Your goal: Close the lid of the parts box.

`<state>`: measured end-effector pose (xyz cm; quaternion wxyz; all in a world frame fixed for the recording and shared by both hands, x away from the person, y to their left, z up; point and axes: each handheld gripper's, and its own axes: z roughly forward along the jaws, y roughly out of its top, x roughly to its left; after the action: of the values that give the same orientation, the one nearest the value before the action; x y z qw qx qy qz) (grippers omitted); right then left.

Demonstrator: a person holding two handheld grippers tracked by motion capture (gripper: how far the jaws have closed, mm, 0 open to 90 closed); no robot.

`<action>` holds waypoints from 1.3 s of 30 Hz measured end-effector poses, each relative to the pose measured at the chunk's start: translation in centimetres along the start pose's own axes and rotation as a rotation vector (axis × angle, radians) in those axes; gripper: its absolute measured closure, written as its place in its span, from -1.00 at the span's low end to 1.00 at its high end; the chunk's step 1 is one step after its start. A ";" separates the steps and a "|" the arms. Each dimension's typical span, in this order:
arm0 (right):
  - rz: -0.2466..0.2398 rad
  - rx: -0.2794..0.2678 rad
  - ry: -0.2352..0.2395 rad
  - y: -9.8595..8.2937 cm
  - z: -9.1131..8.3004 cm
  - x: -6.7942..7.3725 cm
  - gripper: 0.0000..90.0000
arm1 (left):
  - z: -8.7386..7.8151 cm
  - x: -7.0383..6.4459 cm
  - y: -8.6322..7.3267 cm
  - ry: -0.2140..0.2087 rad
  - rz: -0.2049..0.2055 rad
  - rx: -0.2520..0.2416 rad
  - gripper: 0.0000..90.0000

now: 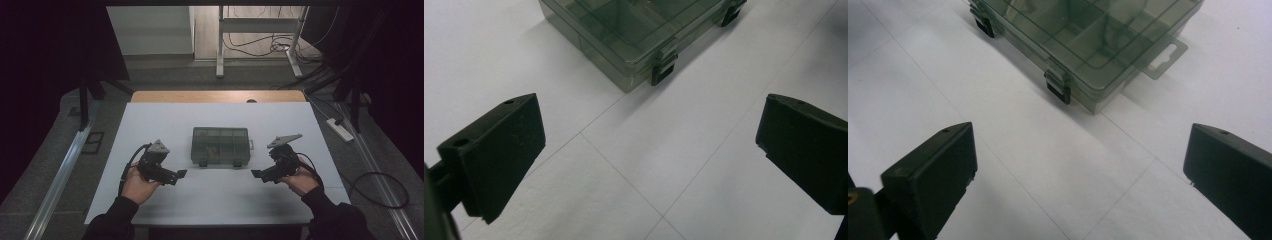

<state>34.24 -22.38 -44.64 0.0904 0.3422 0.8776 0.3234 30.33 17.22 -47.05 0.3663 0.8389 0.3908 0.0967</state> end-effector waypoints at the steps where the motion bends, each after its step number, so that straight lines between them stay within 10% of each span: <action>1: 0.000 0.000 -0.002 -0.1 -0.1 0.0 -1.00 | -0.1 0.0 -0.1 0.001 -0.002 -0.001 -1.00; 39: 0.079 -0.031 -0.059 -5.4 -3.7 -0.9 -1.00 | -3.2 -0.4 -3.0 0.042 -0.034 -0.012 -1.00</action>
<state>30.55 -27.88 -45.25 0.1086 0.3845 0.8553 0.3300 26.85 19.98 -46.81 0.3646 0.8278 0.4118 0.1105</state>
